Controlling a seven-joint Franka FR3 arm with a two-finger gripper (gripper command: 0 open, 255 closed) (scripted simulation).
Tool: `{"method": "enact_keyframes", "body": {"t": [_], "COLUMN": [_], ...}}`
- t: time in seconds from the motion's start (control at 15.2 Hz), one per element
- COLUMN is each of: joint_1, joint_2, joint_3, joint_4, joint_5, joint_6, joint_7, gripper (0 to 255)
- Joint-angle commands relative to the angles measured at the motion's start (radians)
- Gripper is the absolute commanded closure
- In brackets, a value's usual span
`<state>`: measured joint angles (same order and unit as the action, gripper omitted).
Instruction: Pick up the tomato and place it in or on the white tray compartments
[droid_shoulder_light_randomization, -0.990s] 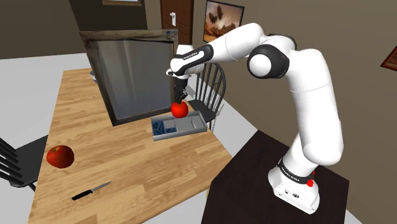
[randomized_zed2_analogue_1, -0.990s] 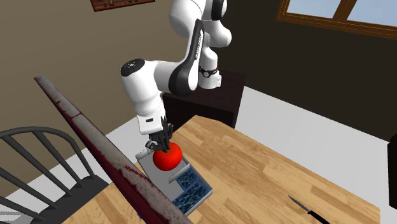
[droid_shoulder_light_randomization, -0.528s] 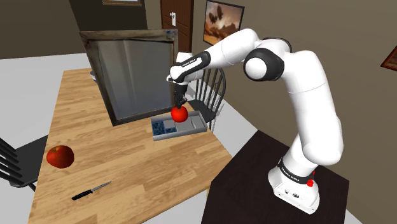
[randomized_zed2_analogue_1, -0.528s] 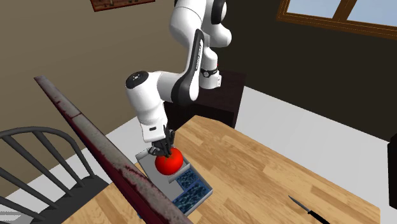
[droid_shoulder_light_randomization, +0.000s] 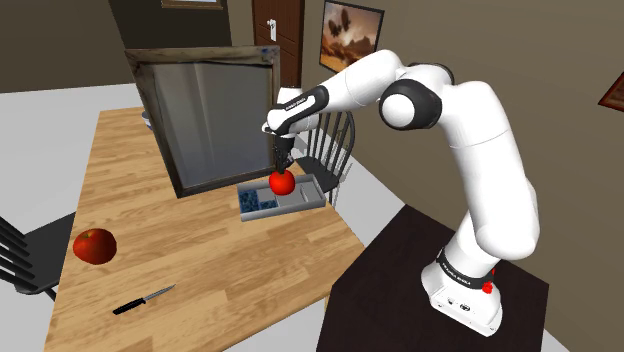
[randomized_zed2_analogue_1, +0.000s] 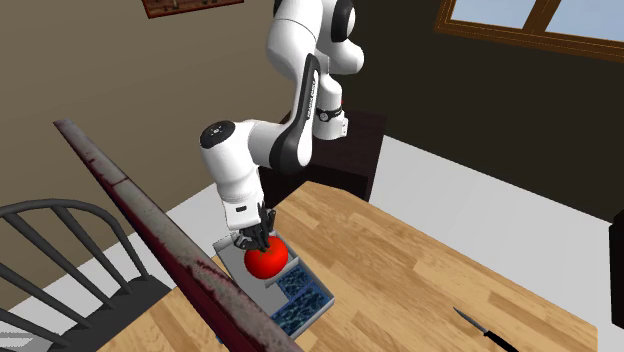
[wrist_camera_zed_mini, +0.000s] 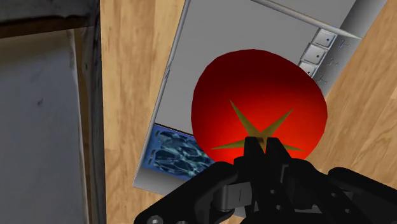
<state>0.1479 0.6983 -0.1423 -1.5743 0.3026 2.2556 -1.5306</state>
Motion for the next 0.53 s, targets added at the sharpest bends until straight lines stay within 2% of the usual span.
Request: {"method": "enact_keyframes", "body": {"t": [0.0, 0.13, 0.2, 0.46], "joint_1": [0.000, 0.000, 0.000, 0.001], "joint_2": [0.002, 0.002, 0.002, 0.002], "joint_3": [0.000, 0.000, 0.000, 0.000], "joint_4": [0.000, 0.000, 0.001, 0.000], "joint_5": [0.000, 0.000, 0.000, 0.000], "joint_6": [0.000, 0.000, -0.001, -0.001], "joint_7": [0.000, 0.000, 0.000, 0.001], "gripper": [255, 255, 0, 0]}}
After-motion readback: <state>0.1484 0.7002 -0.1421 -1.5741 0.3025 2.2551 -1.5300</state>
